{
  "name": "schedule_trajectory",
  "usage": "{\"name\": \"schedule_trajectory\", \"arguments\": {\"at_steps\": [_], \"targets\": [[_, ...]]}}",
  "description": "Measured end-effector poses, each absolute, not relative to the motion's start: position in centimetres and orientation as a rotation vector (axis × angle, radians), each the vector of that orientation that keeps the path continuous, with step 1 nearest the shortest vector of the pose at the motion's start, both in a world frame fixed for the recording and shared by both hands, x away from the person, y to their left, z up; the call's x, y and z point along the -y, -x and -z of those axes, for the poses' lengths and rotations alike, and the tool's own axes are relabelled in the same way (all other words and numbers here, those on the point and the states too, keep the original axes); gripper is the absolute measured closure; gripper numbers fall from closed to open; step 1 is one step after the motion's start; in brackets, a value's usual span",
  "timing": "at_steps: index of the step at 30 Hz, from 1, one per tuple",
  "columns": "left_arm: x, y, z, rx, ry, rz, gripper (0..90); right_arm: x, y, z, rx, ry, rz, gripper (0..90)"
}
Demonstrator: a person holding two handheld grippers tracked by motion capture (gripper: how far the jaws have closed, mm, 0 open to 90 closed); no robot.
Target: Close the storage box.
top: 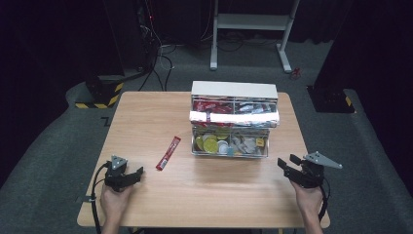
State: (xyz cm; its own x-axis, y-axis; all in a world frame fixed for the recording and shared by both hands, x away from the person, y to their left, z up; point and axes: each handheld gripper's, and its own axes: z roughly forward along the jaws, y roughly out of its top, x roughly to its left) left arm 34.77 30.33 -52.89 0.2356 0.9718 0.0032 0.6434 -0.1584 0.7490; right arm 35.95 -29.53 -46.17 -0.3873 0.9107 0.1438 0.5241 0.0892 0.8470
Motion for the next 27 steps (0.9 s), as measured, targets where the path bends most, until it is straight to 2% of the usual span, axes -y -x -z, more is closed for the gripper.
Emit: {"name": "schedule_trajectory", "arguments": {"at_steps": [13, 27], "targets": [[-30.3, -34.8, 52.9, -1.479, -1.883, -0.670, 27.8, 27.8, -37.7, 49.3, -2.005, -1.468, -1.050, 37.7], [-30.3, -34.7, 52.9, -1.481, -1.881, -0.669, 27.9, 27.4, -38.7, 50.9, -2.028, -1.467, -0.957, 35.0]]}}
